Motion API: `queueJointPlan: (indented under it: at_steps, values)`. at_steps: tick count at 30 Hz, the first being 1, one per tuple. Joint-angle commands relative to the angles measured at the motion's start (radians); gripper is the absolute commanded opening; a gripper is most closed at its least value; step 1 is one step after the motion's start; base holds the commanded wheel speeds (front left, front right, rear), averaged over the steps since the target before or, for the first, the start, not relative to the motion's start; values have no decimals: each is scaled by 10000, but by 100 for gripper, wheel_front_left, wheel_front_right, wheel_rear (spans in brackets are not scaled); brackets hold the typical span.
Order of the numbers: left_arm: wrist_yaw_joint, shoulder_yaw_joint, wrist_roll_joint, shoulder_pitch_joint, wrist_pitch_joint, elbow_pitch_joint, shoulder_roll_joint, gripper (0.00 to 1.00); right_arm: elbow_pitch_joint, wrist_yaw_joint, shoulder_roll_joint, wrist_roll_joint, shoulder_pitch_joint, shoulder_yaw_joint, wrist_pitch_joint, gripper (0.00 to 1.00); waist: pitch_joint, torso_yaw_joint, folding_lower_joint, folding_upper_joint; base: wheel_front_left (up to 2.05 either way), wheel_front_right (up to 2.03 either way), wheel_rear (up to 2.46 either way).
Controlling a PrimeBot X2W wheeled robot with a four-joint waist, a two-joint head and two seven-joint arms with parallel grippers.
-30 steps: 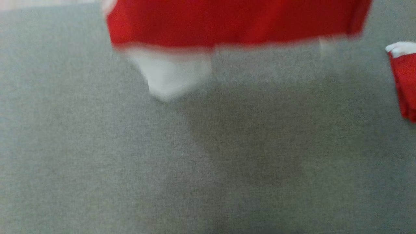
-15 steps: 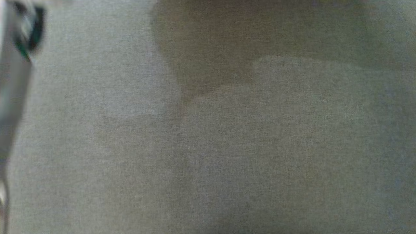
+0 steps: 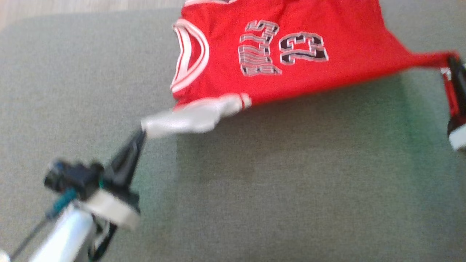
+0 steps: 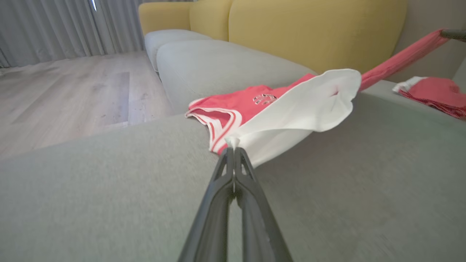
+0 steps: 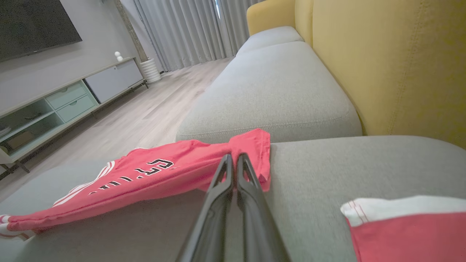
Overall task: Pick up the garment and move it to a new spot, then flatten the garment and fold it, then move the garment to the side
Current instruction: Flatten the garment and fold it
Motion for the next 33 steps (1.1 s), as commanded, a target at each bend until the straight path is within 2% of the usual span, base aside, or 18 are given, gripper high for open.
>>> queueJointPlan:
  at_steps: [1, 6, 9, 12, 16, 21, 27, 33]
  values:
    - [109, 361, 38, -58, -50, -335, 528, 0, -233, 65, -429, -29, 392, -170, -133, 0, -321, -83, 3, 0, 0, 0, 0]
    - [498, 5, -154, 1710, 111, -964, 639, 0, -746, 65, -416, -186, 2320, -701, -135, 0, -863, -134, 3, 0, 0, 0, 0]
    - [522, -220, -343, 2473, 305, -1223, 716, 0, -1076, 65, -460, -151, 3367, -800, -136, 0, -1136, -152, 3, 0, 0, 0, 0]
    - [455, -422, -510, 2971, 528, -1435, 831, 0, -1405, 65, -610, -124, 4164, -836, -136, 0, -1272, -160, 3, 0, 0, 0, 0]
    - [590, -319, -584, 3043, 572, -1725, 941, 0, -1653, 65, -579, -126, 4607, -1170, -136, 0, -1242, -202, 3, 0, 0, 0, 0]
    - [579, -159, -310, 2054, 621, -1871, 970, 0, -1603, 65, -311, -273, 4297, -1520, -83, 0, -792, -168, 3, 0, 0, 0, 0]
    - [520, -74, 226, 179, 698, -1456, 657, 0, -1222, 65, 45, -441, 3254, -1657, 148, 0, -159, -158, 3, 0, 0, 0, 0]
    - [228, -309, 1013, -2220, 521, -243, 105, 0, -587, 65, 333, -744, 1750, -1503, 447, 0, 609, -137, 3, 0, 0, 0, 0]
